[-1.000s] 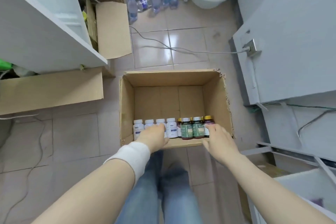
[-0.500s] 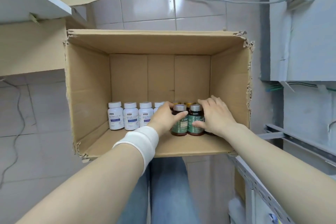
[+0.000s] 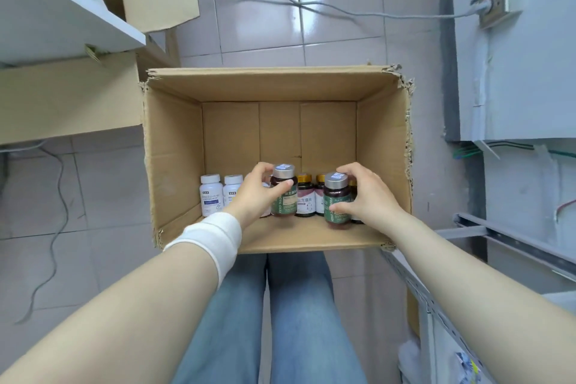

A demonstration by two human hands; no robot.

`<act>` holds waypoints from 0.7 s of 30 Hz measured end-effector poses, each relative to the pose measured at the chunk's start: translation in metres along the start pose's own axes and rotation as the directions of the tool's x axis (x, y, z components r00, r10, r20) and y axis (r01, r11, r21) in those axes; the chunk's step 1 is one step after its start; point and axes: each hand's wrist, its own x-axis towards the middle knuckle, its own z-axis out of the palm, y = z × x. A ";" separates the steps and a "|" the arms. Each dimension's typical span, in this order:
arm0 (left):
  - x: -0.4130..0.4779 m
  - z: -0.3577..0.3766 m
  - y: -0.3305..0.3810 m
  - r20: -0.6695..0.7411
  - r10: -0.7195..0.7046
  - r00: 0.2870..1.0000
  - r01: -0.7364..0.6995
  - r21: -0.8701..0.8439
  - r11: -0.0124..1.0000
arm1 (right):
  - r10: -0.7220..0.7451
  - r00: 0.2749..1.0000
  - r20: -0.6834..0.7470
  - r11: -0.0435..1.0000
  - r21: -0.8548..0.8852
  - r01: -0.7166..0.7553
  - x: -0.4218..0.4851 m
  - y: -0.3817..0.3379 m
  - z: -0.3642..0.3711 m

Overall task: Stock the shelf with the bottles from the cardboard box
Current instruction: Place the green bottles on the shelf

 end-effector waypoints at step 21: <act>-0.272 -0.096 0.132 0.490 0.463 0.739 -0.402 -0.231 0.886 | 0.296 0.876 -0.380 -0.236 0.860 0.453 -0.325 -0.180 0.039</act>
